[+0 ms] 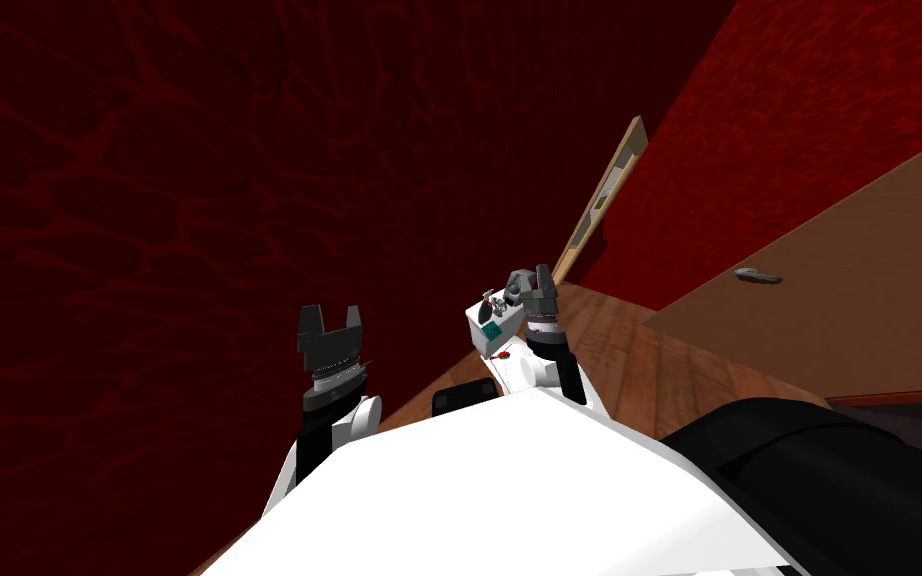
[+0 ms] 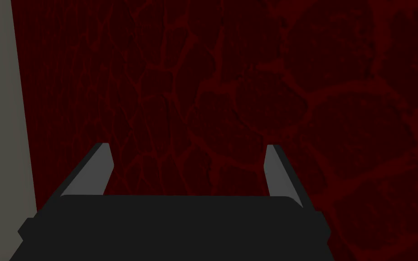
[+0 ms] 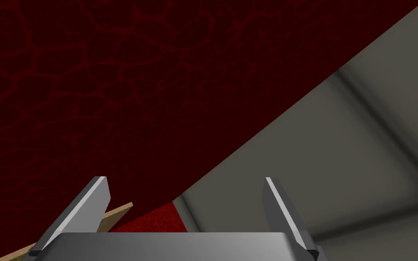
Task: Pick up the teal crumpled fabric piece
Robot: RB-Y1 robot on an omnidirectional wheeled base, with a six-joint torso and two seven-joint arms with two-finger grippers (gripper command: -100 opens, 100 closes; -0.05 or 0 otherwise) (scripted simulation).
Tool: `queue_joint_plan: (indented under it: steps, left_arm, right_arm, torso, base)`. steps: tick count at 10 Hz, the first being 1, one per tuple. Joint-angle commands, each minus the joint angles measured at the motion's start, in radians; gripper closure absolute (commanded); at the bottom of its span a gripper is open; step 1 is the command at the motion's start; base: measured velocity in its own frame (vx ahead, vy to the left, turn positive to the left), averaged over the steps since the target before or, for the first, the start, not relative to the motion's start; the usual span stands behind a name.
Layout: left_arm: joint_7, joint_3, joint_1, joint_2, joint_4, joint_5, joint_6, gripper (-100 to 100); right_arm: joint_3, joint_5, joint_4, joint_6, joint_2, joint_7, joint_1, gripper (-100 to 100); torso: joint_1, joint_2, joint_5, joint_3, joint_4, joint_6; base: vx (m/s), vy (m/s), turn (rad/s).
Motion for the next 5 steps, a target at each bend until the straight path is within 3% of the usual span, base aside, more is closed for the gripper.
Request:
queue_joint_plan:
  steps: [1, 5]
  left_arm:
    - [0.0, 0.0, 0.0, 0.0, 0.0, 0.0, 0.0, 0]
    - [0.0, 0.0, 0.0, 0.0, 0.0, 0.0, 0.0, 0]
  right_arm:
    - [0.002, 0.008, 0.015, 0.013, -0.034, -0.003, -0.002, -100]
    - [0.015, 0.054, 0.1, 0.089, -0.13, -0.018, -0.014, -100]
  torso:
    - [0.0, 0.0, 0.0, 0.0, 0.0, 0.0]
    - [0.003, 0.0, 0.001, 0.0, 0.0, 0.0]
  base:
    - [0.0, 0.014, 0.045]
    - [-0.007, 0.049, 0.078]
